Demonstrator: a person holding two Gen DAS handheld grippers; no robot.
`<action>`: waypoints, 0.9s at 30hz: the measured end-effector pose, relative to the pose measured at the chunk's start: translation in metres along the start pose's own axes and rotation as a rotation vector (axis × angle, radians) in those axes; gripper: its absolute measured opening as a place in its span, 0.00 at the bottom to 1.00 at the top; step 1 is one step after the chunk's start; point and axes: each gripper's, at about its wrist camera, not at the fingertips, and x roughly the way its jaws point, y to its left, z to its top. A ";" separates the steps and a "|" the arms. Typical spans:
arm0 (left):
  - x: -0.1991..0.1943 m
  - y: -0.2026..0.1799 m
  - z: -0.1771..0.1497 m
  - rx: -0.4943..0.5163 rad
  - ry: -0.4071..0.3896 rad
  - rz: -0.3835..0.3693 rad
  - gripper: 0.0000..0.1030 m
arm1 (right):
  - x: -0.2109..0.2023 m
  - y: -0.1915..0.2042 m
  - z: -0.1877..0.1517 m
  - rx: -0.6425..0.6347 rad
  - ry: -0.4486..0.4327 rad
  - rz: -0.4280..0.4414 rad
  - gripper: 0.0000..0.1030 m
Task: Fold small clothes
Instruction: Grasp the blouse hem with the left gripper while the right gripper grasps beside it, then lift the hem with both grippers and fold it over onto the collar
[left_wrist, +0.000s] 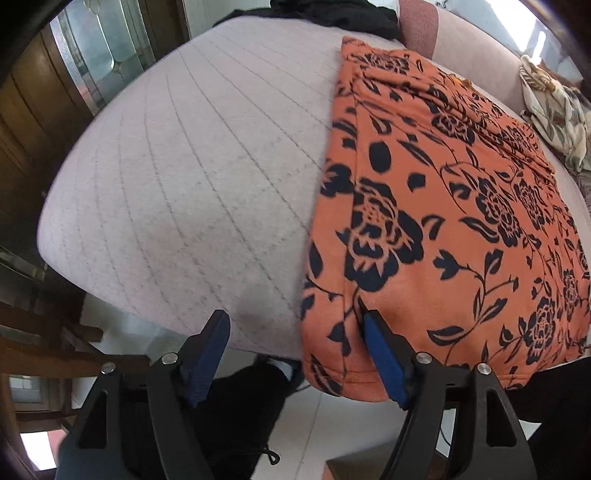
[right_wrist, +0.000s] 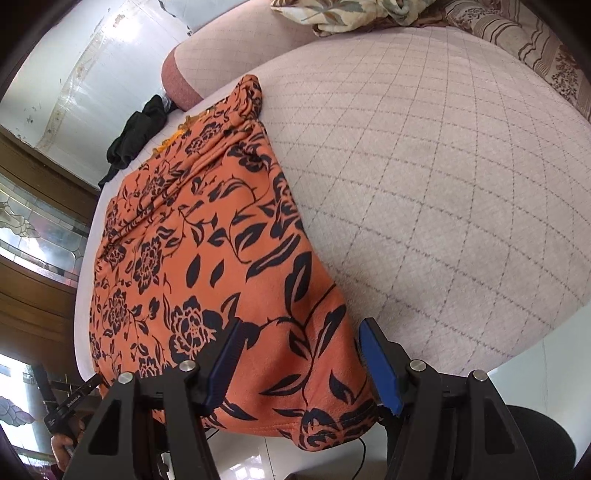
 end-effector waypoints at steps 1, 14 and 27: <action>0.002 0.000 -0.001 -0.010 0.009 -0.027 0.72 | 0.001 0.001 -0.001 -0.003 0.005 -0.003 0.66; 0.000 -0.010 0.005 0.014 -0.010 -0.149 0.09 | 0.019 0.022 -0.015 -0.123 0.104 -0.104 0.69; -0.009 -0.020 0.030 0.039 -0.018 -0.301 0.06 | -0.008 0.047 -0.019 -0.195 0.142 0.034 0.09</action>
